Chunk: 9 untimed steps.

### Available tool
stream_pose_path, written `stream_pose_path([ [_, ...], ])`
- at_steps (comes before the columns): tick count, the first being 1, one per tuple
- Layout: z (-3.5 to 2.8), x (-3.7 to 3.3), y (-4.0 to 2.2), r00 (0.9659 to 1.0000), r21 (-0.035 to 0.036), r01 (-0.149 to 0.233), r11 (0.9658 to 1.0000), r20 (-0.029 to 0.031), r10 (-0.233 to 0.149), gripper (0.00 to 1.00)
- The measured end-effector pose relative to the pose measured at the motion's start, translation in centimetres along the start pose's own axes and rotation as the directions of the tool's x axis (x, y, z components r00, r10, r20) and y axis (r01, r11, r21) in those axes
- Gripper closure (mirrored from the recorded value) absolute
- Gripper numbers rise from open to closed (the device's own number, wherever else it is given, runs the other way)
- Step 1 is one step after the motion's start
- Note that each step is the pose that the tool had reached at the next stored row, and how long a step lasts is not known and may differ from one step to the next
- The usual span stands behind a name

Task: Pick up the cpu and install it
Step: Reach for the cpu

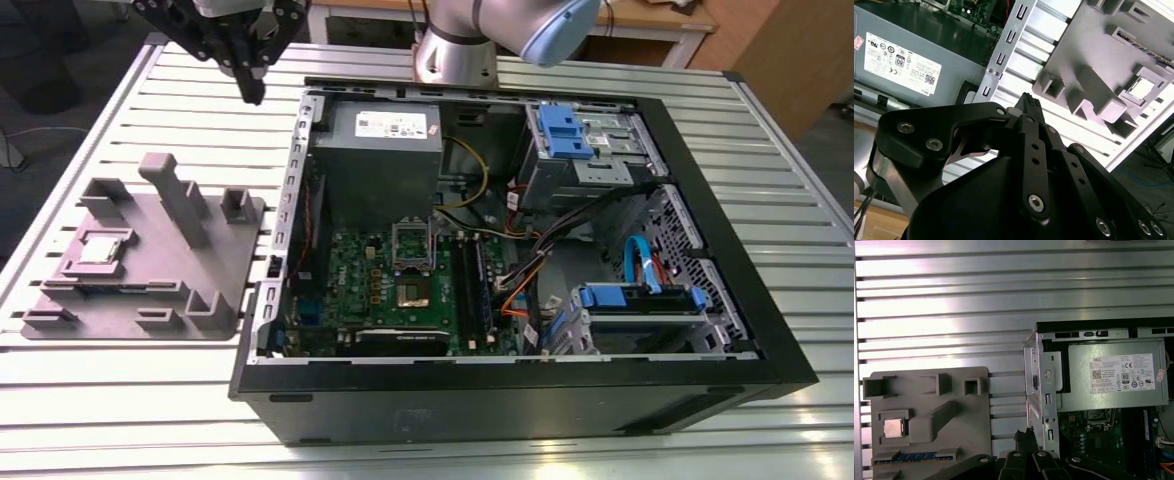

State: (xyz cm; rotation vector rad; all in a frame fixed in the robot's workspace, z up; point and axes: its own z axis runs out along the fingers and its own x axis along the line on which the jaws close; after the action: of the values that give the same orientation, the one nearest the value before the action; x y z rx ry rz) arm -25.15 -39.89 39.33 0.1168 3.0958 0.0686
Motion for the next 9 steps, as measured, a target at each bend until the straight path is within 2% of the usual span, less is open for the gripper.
stream_pose_path([
  [9,-0.04,0.89,-0.07,1.0000,-0.0002,0.000,1.0000,0.0018,0.000,0.89],
])
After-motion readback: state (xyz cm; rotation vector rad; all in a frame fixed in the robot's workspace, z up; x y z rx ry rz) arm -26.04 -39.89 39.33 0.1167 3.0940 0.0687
